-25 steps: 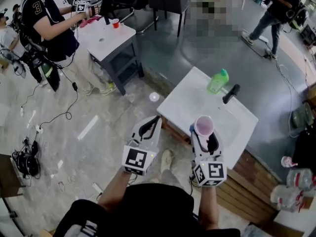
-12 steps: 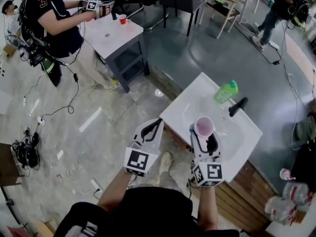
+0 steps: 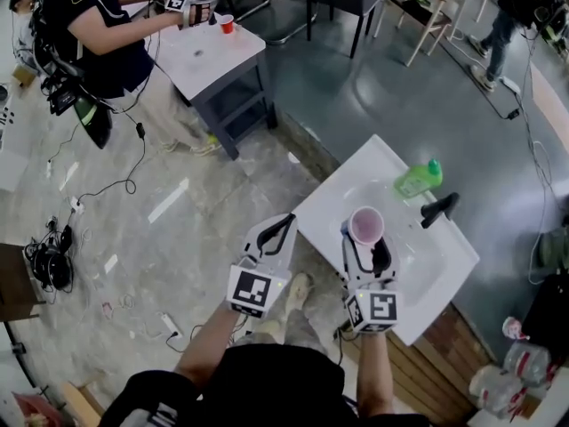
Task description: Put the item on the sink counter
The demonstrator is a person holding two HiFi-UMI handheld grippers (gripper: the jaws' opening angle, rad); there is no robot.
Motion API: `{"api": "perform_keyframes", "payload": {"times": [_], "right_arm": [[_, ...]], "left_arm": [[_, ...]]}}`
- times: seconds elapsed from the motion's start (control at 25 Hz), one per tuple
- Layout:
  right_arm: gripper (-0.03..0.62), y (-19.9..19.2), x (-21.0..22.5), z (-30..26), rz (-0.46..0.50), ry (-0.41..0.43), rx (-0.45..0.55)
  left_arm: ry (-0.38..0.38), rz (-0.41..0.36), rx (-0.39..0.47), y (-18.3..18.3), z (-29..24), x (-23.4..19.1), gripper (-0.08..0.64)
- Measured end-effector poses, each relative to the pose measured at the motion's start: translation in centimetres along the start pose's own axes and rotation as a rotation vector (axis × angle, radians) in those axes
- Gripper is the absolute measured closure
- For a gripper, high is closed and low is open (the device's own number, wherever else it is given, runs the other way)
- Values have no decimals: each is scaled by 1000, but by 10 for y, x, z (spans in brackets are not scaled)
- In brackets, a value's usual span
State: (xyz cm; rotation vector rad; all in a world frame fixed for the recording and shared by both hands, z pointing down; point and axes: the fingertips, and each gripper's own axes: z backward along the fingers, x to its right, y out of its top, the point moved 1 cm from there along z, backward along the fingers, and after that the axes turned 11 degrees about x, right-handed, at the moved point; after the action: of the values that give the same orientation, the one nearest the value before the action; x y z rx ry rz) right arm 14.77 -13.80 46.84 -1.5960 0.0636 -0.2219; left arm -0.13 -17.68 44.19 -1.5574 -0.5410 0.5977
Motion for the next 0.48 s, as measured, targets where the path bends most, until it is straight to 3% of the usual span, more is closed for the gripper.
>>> {"api": "perform_keyframes", "payload": {"times": [0.48], "right_arm": [[333, -39, 27, -58, 1, 44, -11]], "left_arm": [[40, 14, -53, -42, -43, -20, 557]]}}
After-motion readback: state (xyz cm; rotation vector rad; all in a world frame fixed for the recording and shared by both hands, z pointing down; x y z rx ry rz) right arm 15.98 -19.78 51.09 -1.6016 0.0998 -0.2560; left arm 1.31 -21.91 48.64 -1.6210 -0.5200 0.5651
